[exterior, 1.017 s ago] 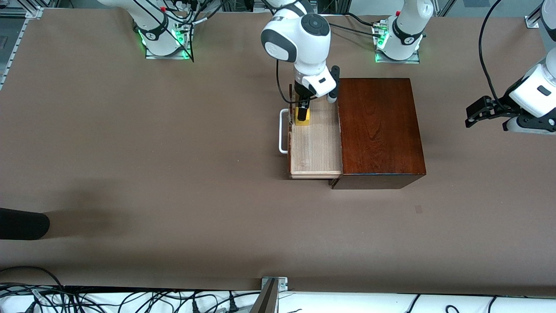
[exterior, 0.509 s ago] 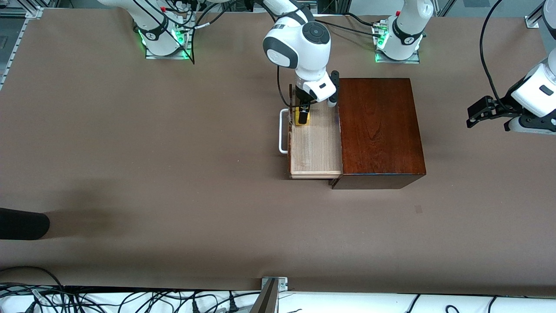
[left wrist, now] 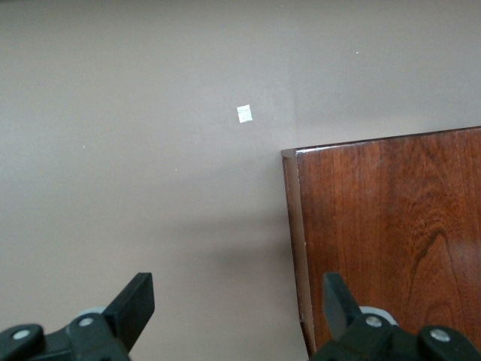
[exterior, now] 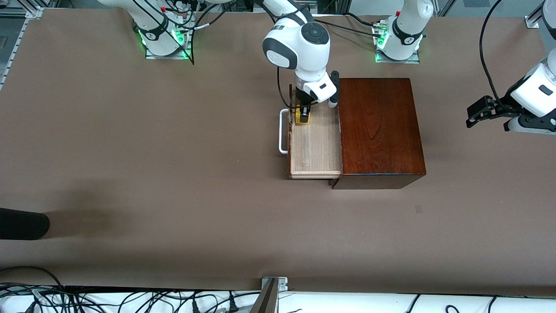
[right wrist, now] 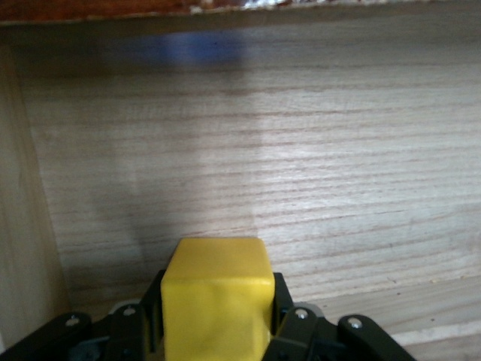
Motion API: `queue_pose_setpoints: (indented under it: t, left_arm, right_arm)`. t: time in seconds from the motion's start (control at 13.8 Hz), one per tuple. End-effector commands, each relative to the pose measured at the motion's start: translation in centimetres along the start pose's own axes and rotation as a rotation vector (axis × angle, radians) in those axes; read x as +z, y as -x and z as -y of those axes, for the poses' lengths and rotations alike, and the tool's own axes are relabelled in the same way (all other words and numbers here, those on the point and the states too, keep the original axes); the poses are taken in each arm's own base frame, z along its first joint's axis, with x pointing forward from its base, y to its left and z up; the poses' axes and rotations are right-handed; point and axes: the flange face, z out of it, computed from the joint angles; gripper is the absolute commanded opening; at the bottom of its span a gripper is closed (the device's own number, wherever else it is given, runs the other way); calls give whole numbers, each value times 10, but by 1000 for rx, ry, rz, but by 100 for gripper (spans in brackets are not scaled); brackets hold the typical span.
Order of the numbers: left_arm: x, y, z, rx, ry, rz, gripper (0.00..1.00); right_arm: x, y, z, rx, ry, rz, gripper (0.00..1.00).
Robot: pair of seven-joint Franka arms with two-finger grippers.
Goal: Open drawer, take yellow block, close drawer
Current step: 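Lift the yellow cube out with the right gripper while the left gripper approaches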
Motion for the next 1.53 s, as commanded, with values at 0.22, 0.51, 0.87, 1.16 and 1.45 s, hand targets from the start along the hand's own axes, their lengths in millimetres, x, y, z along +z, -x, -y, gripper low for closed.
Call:
queue_pose_setpoints:
  t: [0.22,0.51,0.87,1.16,1.45]
  left_arm:
    - [-13,-5,-22,45,23,-14,100]
    - [-26,2,-41,87,25,33,100]
    - [-21,0,-44,97,29,47,100]
    - [-26,0,-65,130,27,39,100]
    - [-27,9,-90,202,32,89,100]
  right_arm:
    - [-41,-6,-22,3,21,-21,0]
    - [-105,3,-68,122,-24,-59,0]
    - [-170,84,-168,289,38,-114,0]
    - [-175,179,-242,464,-27,-52,0]
    - [-156,292,-318,664,-78,-45,0]
